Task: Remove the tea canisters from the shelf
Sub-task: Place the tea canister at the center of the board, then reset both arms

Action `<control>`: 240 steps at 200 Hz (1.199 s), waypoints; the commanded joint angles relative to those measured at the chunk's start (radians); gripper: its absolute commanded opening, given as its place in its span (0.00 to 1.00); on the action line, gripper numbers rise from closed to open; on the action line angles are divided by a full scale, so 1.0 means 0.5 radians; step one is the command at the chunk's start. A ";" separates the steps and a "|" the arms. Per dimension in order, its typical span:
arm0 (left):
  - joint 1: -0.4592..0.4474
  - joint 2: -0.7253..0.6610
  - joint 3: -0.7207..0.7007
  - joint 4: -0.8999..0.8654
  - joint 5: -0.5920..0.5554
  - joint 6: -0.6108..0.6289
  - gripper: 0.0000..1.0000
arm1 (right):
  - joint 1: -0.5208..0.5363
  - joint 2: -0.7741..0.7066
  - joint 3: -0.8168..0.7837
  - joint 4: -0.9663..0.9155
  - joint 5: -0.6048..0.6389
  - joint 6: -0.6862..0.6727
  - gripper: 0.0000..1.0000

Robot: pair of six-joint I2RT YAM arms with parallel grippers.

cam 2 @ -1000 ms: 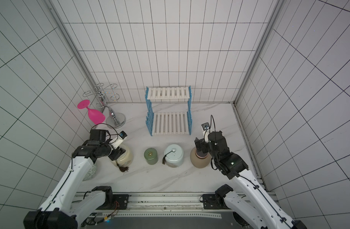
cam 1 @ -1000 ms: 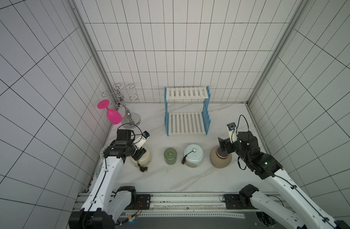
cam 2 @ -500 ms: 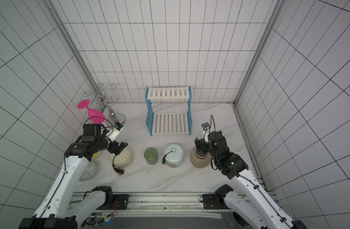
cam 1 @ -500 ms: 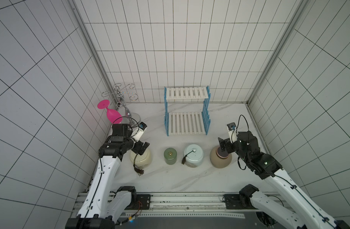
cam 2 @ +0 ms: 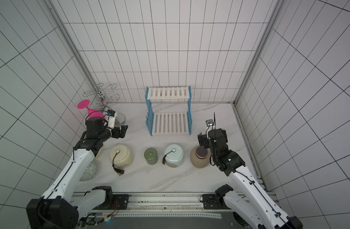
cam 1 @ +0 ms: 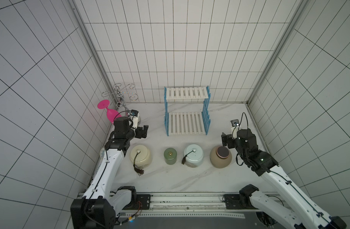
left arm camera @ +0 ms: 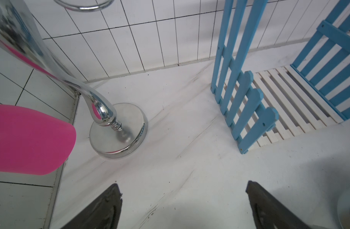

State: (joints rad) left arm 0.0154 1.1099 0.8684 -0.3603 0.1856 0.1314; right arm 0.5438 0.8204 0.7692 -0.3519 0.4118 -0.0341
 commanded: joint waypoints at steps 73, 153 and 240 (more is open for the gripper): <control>0.010 0.429 -0.353 1.075 -0.032 -0.359 0.99 | -0.759 0.103 -0.304 0.596 -0.180 0.341 0.99; 0.011 0.627 -0.712 1.784 -0.023 -0.263 0.99 | -0.847 0.259 -0.657 1.194 -0.026 0.291 0.99; 0.046 0.821 -0.868 2.248 -0.173 -0.339 0.99 | -0.955 0.770 -0.637 1.616 -0.041 0.300 0.99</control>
State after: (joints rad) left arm 0.0231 1.4803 0.4713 0.6376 0.1478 -0.0124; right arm 0.0818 1.1496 0.4610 0.3489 0.3794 0.1204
